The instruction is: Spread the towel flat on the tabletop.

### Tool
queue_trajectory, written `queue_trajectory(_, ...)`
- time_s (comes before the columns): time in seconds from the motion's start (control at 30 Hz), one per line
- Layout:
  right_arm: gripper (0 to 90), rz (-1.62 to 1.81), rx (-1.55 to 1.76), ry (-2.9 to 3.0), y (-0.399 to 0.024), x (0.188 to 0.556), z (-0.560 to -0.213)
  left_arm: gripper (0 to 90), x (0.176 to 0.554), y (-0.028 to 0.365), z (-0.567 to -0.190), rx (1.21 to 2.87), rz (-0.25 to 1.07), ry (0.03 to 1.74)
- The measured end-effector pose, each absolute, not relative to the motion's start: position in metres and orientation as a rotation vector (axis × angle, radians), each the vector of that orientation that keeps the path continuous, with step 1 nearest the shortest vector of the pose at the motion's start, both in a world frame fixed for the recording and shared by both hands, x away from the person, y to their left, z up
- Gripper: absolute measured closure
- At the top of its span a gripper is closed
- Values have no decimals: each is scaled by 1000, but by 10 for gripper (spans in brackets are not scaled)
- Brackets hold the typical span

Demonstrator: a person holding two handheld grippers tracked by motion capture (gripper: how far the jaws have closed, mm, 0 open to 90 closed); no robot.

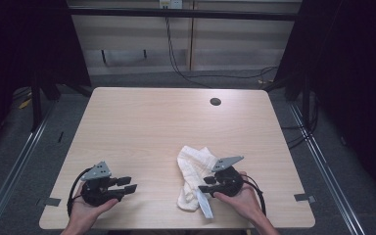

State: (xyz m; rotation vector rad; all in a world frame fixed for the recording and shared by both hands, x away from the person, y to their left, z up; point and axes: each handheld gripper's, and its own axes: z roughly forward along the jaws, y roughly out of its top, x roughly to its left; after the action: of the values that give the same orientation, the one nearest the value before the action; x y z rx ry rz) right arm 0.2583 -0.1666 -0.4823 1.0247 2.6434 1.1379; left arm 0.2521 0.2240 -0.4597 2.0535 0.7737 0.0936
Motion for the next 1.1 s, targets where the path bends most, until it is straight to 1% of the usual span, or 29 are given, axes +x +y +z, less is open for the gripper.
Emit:
queue_trajectory(0.07, 546, 1180, 1026, 2616, -172, 255, -475, 639, 253, 219, -457, 2066, 88, 740)
queue_trajectory(0.13, 550, 1222, 1029, 2587, -175, 251, -466, 651, 257, 212, -455, 2073, 60, 725)
queue_trajectory(0.2, 584, 1234, 993, 2586, -173, 249, -459, 664, 262, 203, -453, 2084, 60, 714)
queue_trajectory(0.27, 629, 1254, 967, 2599, -167, 248, -456, 670, 268, 195, -451, 2068, 31, 704)
queue_trajectory(0.37, 661, 1268, 935, 2618, -154, 253, -458, 647, 275, 185, -453, 2056, 29, 716)
queue_trajectory(0.47, 651, 1256, 912, 2641, -141, 259, -463, 627, 275, 180, -461, 2054, 9, 714)
queue_trajectory(0.5, 616, 1257, 914, 2642, -138, 261, -465, 620, 275, 179, -462, 2063, 6, 706)
queue_trajectory(0.53, 609, 1248, 913, 2639, -135, 263, -467, 615, 274, 179, -462, 2064, 5, 704)
queue_trajectory(0.6, 602, 1208, 890, 2656, -130, 264, -471, 605, 274, 182, -462, 2044, -3, 712)
queue_trajectory(0.8, 596, 1144, 883, 2683, -128, 261, -482, 578, 270, 184, -468, 2059, -10, 722)
queue_trajectory(0.9, 645, 1124, 885, 2678, -130, 259, -487, 571, 270, 183, -470, 2063, -15, 720)
queue_trajectory(1.0, 807, 1113, 877, 2685, -129, 258, -489, 570, 269, 182, -470, 2080, -13, 706)
queue_trajectory(1.03, 842, 1128, 871, 2684, -130, 259, -489, 570, 269, 181, -471, 2084, -11, 703)
queue_trajectory(1.1, 857, 1153, 897, 2673, -133, 259, -485, 570, 268, 181, -471, 2085, -16, 695)
